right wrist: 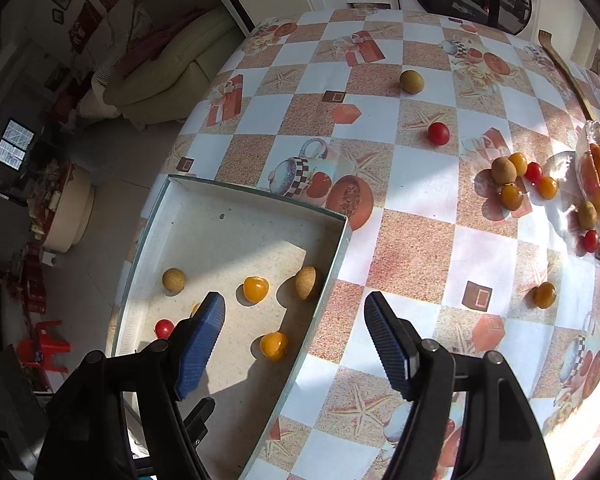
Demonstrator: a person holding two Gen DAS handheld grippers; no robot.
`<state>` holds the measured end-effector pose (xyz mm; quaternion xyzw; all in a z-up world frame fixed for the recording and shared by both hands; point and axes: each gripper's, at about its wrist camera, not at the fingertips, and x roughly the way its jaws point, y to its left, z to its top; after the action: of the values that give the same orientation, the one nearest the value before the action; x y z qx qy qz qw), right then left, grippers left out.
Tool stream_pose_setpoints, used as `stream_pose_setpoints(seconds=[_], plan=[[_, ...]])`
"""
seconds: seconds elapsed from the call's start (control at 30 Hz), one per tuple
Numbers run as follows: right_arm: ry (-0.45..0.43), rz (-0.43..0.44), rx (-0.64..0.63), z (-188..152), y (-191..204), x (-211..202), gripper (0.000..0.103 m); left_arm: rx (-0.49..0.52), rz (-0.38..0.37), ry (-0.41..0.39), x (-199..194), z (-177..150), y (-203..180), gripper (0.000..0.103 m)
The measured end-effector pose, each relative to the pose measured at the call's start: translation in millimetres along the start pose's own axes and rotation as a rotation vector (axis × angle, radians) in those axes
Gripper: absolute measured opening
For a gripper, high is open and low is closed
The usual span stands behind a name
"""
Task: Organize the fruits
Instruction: 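Move both tools back over the loose tomatoes on the table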
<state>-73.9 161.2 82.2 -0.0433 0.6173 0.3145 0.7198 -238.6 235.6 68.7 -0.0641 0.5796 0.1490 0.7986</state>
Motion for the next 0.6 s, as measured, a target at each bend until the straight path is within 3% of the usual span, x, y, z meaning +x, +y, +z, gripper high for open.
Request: stream_pose_setpoints(seconds=[0.37,0.6], plan=[[0.033,-0.156,0.166,-51,-116,-32,0.076,0.126,-0.114,-0.001,-19,1,-86,0.074],[0.067,-0.185,0.202,-72,-152,-33,0.076,0.17,-0.179,0.03,-10,-8,-130,0.074]])
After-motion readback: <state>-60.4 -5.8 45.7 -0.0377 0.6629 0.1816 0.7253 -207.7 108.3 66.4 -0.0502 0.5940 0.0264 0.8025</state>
